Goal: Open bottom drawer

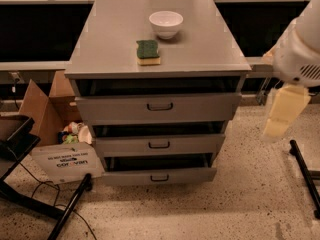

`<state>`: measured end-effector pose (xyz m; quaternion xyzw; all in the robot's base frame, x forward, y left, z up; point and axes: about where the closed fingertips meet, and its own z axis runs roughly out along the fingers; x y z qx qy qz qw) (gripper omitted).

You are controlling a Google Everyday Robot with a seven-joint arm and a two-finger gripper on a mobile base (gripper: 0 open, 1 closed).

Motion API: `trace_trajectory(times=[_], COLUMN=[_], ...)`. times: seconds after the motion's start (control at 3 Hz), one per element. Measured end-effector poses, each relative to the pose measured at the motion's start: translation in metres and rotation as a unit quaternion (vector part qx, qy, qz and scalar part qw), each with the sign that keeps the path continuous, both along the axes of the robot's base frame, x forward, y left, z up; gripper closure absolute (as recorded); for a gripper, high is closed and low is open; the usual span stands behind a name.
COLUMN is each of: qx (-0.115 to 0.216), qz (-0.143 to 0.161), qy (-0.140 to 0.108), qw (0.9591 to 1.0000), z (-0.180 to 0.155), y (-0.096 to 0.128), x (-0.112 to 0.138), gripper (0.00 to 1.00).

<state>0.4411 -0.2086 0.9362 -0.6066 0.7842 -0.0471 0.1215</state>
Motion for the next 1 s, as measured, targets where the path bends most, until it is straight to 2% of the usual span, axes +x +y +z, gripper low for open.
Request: trace_trajectory(times=[0.33,0.67,1.0], qx=[-0.029,-0.068,-0.074], qz=[0.006,0.024,0.034], qy=[0.018,0.011,-0.004], qw=[0.9994,0.9973,0.9967], z=[-0.065,-0.13,-0.193], y=[0.005,-0.004,-0.005], x=[-0.001,-0.004,0.005], gripper=[0.0,0.0,0.0])
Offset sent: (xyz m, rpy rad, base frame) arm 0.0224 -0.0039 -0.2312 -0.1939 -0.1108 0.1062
